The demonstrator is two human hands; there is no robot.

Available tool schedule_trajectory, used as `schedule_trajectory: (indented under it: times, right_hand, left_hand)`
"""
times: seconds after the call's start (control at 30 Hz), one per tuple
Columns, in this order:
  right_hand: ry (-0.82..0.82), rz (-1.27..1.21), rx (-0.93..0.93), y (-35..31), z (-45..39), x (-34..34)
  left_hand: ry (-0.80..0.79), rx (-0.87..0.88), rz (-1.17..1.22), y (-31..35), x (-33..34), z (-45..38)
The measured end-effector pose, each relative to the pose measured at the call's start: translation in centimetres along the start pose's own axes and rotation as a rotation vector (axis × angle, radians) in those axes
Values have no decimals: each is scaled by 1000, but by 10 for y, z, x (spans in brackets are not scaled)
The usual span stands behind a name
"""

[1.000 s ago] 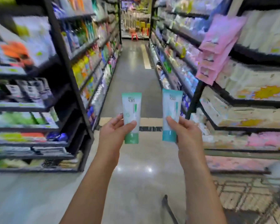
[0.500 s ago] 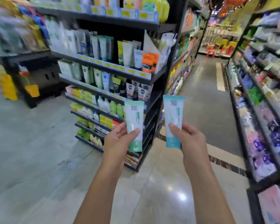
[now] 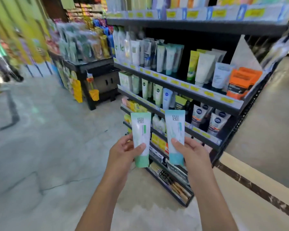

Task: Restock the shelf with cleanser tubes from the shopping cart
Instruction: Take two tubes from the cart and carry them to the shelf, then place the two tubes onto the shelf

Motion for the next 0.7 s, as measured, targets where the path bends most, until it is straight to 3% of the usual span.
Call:
schedule_trajectory:
  times: [0.37,0.7]
  right_hand:
    - [-33,10,128,21,-147,80]
    - [116,61,123,34,-221,142]
  left_hand:
    - [129,-36,-43,14,-44,-143]
    - [5,-120,19,4,-69,-274]
Point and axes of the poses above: each hand's wrist, its own z-axis away from the middle knuckle, its own x-axis out of the palm, y = z × x, the point moved 5 cm from there along -z, towards the middle knuckle
